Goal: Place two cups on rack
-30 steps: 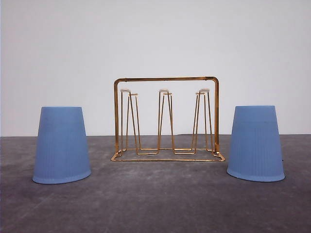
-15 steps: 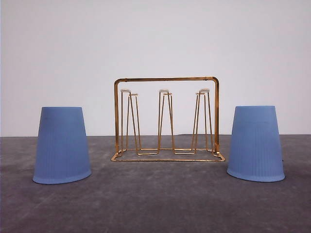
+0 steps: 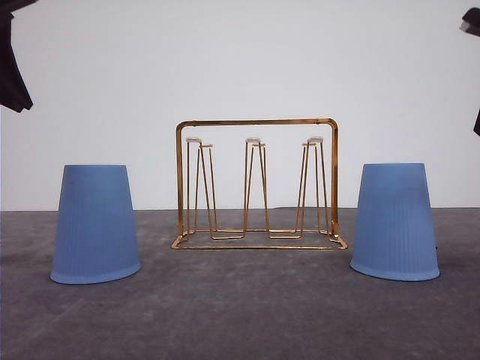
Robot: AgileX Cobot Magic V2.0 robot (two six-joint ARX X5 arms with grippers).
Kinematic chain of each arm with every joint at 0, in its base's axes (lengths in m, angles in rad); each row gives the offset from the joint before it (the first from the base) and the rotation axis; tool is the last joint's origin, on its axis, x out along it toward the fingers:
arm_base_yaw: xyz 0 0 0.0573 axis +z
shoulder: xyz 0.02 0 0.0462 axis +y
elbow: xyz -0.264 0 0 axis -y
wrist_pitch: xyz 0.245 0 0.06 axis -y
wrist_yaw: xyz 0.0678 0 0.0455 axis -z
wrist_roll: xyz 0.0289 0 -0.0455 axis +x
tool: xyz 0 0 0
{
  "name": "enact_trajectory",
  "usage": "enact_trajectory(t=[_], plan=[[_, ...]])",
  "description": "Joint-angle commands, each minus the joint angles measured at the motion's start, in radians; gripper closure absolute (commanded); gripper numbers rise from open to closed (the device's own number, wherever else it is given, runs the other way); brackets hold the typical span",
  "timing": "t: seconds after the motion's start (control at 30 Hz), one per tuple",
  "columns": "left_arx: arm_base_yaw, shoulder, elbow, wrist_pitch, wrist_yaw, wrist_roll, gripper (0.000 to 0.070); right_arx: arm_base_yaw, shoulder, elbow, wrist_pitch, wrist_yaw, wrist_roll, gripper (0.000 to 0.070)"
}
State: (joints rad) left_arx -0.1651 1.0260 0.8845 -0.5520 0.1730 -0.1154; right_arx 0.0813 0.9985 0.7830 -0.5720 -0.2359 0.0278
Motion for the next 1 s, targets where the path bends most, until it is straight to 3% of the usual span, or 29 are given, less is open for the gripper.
enact_trajectory(t=[0.0, 0.1, 0.13, 0.2, 0.57, 0.8, 0.97], plan=[[-0.005, 0.009, 0.015, 0.001, 0.004, 0.018, 0.0489, 0.006, 0.007, 0.02, -0.001, -0.004, -0.018, 0.0517], [-0.007, 0.009, 0.015, -0.006, 0.004, 0.018, 0.0251, 0.009, 0.007, 0.02, -0.01, -0.004, -0.027, 0.0231], [-0.01, 0.009, 0.015, -0.009, 0.004, 0.017, 0.0231, 0.009, 0.007, 0.02, -0.014, -0.004, -0.032, 0.016], [-0.019, 0.009, 0.015, -0.009, 0.005, 0.015, 0.0223, 0.009, 0.007, 0.02, -0.018, -0.005, -0.039, 0.0091], [-0.175, 0.11, 0.019, 0.095, 0.0, -0.032, 0.0172, 0.009, 0.007, 0.02, -0.014, -0.054, -0.041, 0.009], [-0.253, 0.224, 0.024, 0.139, -0.112, -0.027, 0.0172, 0.009, 0.007, 0.02, -0.014, -0.055, -0.041, 0.0091], [-0.263, 0.306, 0.024, 0.17, -0.125, -0.028, 0.0173, 0.009, 0.007, 0.02, -0.013, -0.055, -0.041, 0.0091]])
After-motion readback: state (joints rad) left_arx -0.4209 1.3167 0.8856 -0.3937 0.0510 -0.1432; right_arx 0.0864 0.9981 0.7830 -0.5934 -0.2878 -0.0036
